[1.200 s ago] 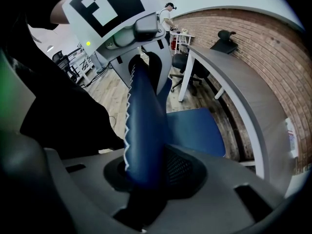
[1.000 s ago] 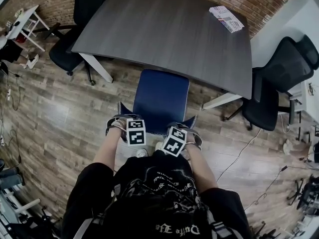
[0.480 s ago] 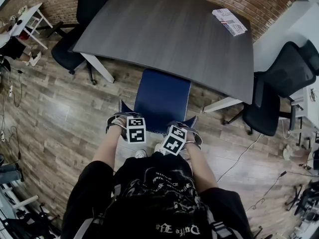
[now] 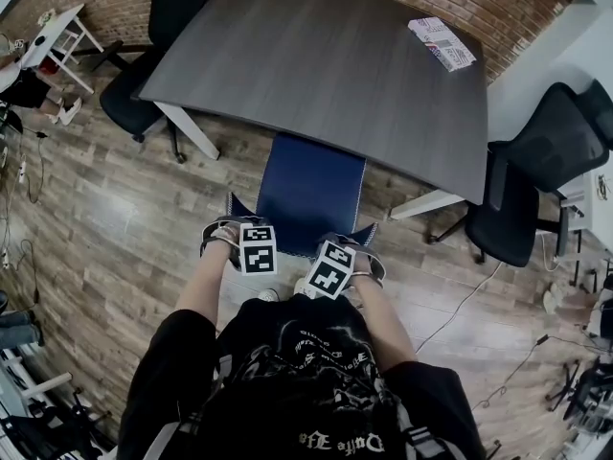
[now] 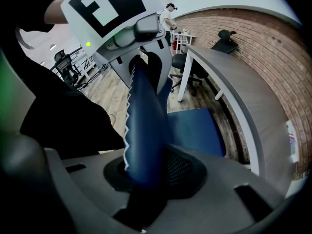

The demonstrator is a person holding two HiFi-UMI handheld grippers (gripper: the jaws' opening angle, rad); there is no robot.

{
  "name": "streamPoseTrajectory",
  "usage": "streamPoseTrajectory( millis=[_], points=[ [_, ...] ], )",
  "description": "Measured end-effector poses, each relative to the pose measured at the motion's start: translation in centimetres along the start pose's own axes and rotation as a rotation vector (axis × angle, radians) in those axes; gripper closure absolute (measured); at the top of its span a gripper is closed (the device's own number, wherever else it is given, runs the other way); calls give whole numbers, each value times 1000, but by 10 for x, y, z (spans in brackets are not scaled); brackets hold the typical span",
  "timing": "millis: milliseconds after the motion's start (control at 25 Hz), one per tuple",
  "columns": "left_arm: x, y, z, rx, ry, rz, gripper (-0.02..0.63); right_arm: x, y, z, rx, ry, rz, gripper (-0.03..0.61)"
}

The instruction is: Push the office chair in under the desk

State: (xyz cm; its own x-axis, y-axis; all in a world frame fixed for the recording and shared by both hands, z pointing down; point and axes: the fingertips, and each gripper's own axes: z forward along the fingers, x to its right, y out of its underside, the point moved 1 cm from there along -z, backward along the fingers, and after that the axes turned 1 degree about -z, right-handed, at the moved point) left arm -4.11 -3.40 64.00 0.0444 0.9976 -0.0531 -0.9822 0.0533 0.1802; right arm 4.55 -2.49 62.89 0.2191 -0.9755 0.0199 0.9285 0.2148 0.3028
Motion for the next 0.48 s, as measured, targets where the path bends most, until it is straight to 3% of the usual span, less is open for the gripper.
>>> streamPoseTrajectory(
  millis=[480],
  points=[
    [-9, -1, 0, -11, -3, -27, 515, 9, -1, 0, 5, 4, -7, 479]
  ],
)
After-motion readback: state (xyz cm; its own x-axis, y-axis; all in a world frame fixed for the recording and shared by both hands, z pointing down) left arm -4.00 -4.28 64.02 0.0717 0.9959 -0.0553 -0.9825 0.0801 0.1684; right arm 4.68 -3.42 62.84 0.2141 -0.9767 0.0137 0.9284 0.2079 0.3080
